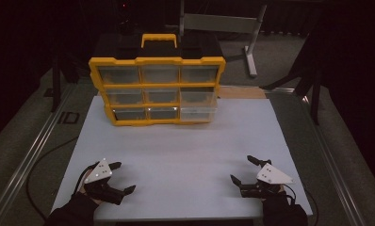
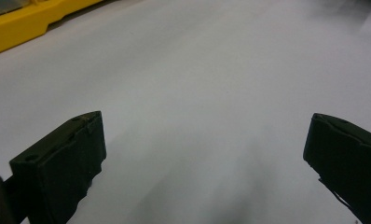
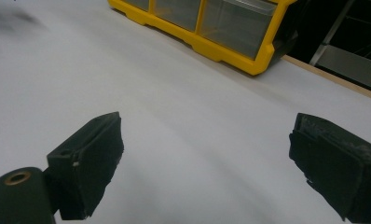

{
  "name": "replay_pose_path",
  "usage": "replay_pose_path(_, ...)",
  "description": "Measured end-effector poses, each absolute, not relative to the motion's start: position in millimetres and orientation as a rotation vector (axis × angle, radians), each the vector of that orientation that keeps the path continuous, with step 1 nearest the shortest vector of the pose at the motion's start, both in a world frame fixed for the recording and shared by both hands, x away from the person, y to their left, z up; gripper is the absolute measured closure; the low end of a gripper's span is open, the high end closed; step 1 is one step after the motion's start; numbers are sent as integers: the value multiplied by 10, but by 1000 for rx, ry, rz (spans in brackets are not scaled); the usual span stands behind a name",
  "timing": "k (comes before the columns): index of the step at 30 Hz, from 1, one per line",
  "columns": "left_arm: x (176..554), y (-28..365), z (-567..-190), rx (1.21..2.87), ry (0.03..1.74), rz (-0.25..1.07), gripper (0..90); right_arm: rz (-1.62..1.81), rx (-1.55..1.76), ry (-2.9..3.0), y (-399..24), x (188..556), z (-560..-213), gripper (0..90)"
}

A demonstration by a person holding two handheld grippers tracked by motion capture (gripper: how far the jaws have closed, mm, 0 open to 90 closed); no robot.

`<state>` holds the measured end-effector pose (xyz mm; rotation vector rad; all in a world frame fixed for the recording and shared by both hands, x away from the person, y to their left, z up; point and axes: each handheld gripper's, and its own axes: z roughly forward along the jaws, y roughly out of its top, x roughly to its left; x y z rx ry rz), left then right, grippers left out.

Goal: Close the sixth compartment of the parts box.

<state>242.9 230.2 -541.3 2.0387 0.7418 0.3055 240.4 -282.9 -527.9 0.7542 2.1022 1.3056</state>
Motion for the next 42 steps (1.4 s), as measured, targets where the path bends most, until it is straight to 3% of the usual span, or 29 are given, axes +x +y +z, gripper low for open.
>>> replay_pose_path(42,2410,2304,-5399,2034,728,311,0,1299,730,2037,-2382,2501,-4429,96)
